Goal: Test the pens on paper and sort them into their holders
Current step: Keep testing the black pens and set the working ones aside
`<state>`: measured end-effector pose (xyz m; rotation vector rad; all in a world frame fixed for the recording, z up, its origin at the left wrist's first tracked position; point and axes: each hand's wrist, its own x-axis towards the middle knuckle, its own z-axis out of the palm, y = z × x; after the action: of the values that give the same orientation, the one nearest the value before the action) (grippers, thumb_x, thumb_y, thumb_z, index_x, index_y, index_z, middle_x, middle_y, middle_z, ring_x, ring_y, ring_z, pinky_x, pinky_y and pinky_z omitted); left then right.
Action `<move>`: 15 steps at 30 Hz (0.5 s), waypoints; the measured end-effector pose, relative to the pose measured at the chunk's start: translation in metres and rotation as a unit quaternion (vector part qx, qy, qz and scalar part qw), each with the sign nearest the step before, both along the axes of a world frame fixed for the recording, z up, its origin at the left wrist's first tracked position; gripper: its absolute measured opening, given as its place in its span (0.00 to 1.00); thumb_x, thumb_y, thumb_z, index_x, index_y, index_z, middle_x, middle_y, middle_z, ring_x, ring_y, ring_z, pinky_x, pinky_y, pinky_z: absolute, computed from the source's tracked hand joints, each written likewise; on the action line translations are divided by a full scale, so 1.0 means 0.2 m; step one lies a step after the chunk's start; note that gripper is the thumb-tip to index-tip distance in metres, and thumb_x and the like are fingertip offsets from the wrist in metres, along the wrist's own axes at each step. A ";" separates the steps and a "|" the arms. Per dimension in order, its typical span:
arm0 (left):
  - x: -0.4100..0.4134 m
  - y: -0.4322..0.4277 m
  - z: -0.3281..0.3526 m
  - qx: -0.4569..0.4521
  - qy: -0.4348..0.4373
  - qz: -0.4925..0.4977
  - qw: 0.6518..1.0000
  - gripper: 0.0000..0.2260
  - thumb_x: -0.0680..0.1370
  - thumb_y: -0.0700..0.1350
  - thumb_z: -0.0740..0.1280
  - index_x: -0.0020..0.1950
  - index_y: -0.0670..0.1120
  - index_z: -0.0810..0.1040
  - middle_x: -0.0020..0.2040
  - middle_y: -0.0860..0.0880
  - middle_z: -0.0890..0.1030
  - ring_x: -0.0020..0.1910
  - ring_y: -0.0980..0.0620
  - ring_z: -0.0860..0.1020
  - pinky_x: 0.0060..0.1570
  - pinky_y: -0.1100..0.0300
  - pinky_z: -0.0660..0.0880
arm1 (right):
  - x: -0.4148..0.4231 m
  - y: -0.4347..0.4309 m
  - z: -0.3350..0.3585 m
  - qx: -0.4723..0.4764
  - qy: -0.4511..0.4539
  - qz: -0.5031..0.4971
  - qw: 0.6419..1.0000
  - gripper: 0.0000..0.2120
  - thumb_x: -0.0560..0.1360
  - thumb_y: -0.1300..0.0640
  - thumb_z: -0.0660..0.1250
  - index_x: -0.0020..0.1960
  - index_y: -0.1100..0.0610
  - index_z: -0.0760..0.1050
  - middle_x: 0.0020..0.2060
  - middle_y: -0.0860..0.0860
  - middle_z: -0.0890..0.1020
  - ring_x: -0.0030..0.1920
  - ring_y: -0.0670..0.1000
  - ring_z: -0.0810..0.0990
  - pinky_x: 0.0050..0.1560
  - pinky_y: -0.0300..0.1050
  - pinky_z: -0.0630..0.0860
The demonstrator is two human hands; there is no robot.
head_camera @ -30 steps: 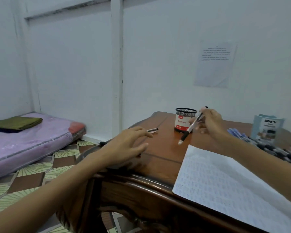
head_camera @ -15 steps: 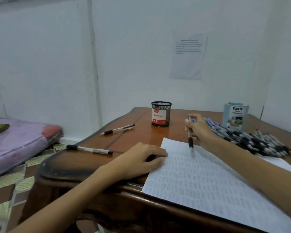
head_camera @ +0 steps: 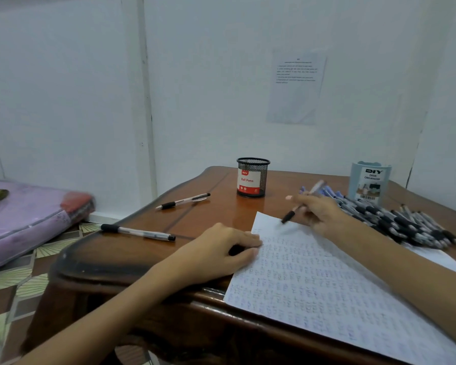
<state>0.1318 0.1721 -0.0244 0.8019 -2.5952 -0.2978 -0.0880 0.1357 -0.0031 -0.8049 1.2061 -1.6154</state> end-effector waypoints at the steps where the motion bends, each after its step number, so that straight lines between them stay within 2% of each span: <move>1: 0.00 0.00 0.00 -0.002 0.000 0.000 1.000 0.16 0.80 0.47 0.61 0.67 0.47 0.73 0.65 0.54 0.74 0.64 0.68 0.66 0.64 0.75 0.61 | 0.00 0.00 0.00 -0.007 -0.032 -0.005 0.999 0.10 0.73 0.71 0.66 0.37 0.61 0.68 0.29 0.53 0.69 0.15 0.41 0.65 0.19 0.32 0.71; 3: 0.00 0.00 0.00 -0.008 0.002 0.001 1.000 0.15 0.80 0.47 0.61 0.66 0.46 0.74 0.65 0.54 0.75 0.62 0.71 0.66 0.61 0.78 0.61 | 0.01 0.01 0.00 -0.017 -0.066 0.020 0.998 0.07 0.75 0.68 0.64 0.39 0.62 0.69 0.25 0.54 0.69 0.17 0.42 0.69 0.24 0.39 0.77; 5: 0.00 0.00 0.00 -0.016 0.007 0.005 1.000 0.15 0.80 0.46 0.61 0.64 0.45 0.76 0.64 0.54 0.76 0.62 0.70 0.66 0.59 0.79 0.63 | 0.04 0.04 0.00 -0.016 -0.029 0.080 0.996 0.05 0.78 0.62 0.61 0.45 0.63 0.72 0.22 0.54 0.75 0.22 0.47 0.78 0.27 0.42 0.79; 7: 0.00 0.01 0.00 -0.019 0.003 0.004 1.000 0.14 0.80 0.46 0.61 0.63 0.44 0.77 0.63 0.53 0.77 0.62 0.65 0.70 0.60 0.74 0.67 | 0.08 0.06 -0.01 -0.003 0.045 0.157 0.987 0.12 0.80 0.57 0.56 0.53 0.63 0.75 0.35 0.57 0.84 0.32 0.52 0.84 0.29 0.41 0.79; 9: 0.00 0.01 0.00 -0.017 -0.005 0.005 1.000 0.17 0.79 0.51 0.60 0.61 0.44 0.79 0.62 0.53 0.77 0.55 0.54 0.79 0.57 0.62 0.73 | 0.13 0.07 -0.02 -0.001 0.089 0.207 0.974 0.15 0.80 0.56 0.53 0.56 0.61 0.76 0.47 0.59 0.84 0.39 0.54 0.85 0.30 0.41 0.79; 10: 0.00 0.02 0.01 -0.022 -0.006 0.006 1.000 0.21 0.77 0.55 0.58 0.60 0.44 0.80 0.62 0.54 0.78 0.52 0.48 0.80 0.55 0.56 0.75 | 0.15 0.07 -0.03 -0.006 0.109 0.212 0.971 0.14 0.80 0.57 0.54 0.56 0.60 0.76 0.48 0.59 0.84 0.39 0.54 0.84 0.30 0.41 0.79; 11: 0.00 0.03 0.01 -0.027 -0.009 0.010 1.000 0.25 0.74 0.58 0.55 0.58 0.43 0.80 0.61 0.54 0.78 0.49 0.43 0.80 0.52 0.51 0.76 | 0.17 0.07 -0.04 -0.012 0.142 0.201 0.969 0.12 0.79 0.58 0.56 0.55 0.59 0.77 0.46 0.57 0.85 0.38 0.52 0.84 0.30 0.40 0.78; 13: 0.01 0.04 0.01 -0.030 -0.011 0.018 0.999 0.29 0.72 0.61 0.52 0.59 0.44 0.80 0.62 0.55 0.78 0.49 0.39 0.80 0.51 0.48 0.77 | 0.19 0.07 -0.06 -0.027 0.226 0.142 0.963 0.06 0.77 0.58 0.64 0.47 0.57 0.79 0.35 0.53 0.83 0.30 0.47 0.79 0.26 0.37 0.72; 15: 0.01 0.04 0.01 -0.021 -0.013 0.023 0.999 0.25 0.74 0.59 0.56 0.61 0.45 0.79 0.63 0.55 0.77 0.50 0.40 0.80 0.53 0.50 0.76 | 0.18 0.07 -0.07 -0.039 0.249 0.085 0.964 0.09 0.75 0.56 0.67 0.38 0.57 0.76 0.23 0.49 0.75 0.20 0.44 0.68 0.21 0.34 0.63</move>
<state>0.1329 0.1792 -0.0215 0.8557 -2.5944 -0.2203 -0.0514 0.1487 -0.0176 -1.3840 1.3752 -1.3649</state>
